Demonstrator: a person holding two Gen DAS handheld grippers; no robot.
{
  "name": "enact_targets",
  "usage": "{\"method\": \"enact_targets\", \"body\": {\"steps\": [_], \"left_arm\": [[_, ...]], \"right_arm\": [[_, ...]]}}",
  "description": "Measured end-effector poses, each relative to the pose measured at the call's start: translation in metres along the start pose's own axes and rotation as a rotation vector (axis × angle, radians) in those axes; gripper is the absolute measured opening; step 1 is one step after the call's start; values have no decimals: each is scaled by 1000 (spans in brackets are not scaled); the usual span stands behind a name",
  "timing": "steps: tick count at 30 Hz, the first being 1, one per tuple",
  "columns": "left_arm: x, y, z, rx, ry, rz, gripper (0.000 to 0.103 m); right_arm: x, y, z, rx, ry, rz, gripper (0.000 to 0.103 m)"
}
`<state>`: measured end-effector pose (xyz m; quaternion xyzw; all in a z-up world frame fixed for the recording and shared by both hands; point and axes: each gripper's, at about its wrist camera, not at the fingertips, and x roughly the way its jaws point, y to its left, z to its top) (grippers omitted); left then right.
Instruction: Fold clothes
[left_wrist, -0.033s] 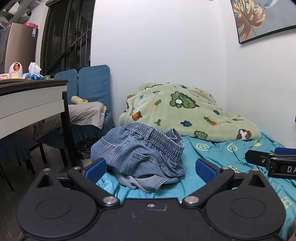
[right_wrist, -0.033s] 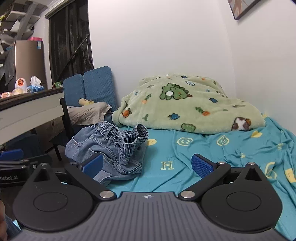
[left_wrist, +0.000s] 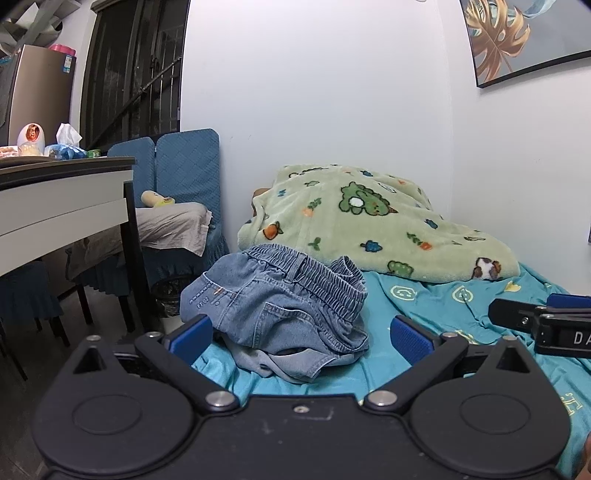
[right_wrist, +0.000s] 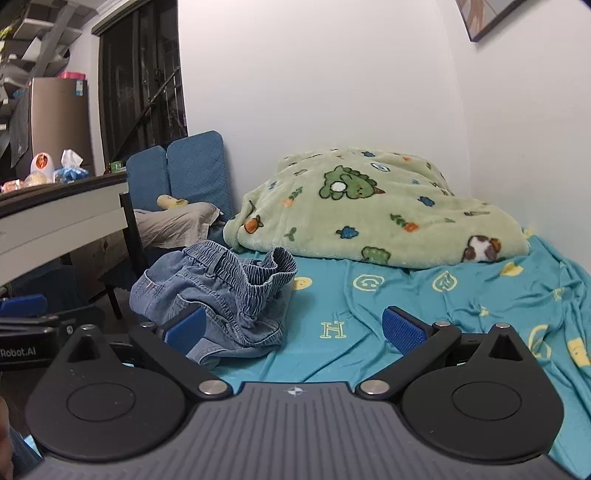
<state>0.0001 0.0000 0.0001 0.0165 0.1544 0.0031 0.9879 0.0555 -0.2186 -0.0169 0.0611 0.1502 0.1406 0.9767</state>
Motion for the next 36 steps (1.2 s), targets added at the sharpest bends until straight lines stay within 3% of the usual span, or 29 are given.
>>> {"method": "enact_targets", "body": {"steps": [4, 36], "left_arm": [[0, 0, 0, -4, 0, -1, 103], [2, 0, -1, -8, 8, 3, 103]], "right_arm": [[2, -9, -1, 42, -4, 25, 103], [3, 3, -2, -6, -3, 24, 103]]}}
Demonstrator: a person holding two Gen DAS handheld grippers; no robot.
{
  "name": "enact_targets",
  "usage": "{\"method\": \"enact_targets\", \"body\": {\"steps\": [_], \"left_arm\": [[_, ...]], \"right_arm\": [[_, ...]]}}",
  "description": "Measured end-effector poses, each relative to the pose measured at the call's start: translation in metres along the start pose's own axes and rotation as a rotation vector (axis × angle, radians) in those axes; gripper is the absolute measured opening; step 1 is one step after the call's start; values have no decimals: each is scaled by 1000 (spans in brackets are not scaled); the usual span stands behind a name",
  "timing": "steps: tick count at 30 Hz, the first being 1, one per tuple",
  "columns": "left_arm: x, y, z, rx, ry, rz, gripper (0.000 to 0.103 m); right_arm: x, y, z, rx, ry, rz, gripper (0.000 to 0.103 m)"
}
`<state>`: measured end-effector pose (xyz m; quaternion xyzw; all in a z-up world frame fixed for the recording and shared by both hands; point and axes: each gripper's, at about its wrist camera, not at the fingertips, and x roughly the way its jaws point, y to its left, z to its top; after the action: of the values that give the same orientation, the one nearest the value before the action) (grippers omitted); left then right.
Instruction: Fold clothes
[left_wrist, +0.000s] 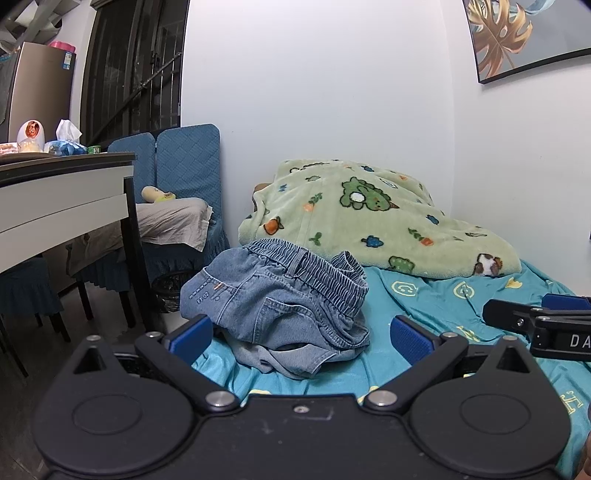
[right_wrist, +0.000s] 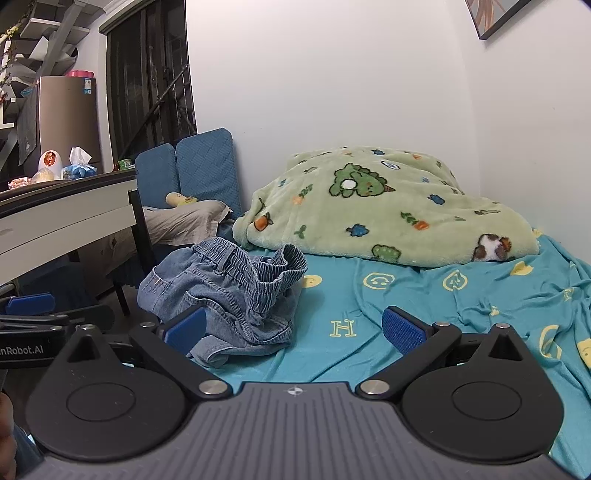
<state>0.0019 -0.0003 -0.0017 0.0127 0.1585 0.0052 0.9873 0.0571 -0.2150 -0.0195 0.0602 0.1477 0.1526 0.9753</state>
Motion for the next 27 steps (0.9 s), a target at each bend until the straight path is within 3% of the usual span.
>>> {"method": "enact_targets", "body": {"steps": [27], "left_arm": [[1, 2, 2, -12, 8, 9, 103]], "right_arm": [[3, -3, 1, 14, 19, -6, 103]]}}
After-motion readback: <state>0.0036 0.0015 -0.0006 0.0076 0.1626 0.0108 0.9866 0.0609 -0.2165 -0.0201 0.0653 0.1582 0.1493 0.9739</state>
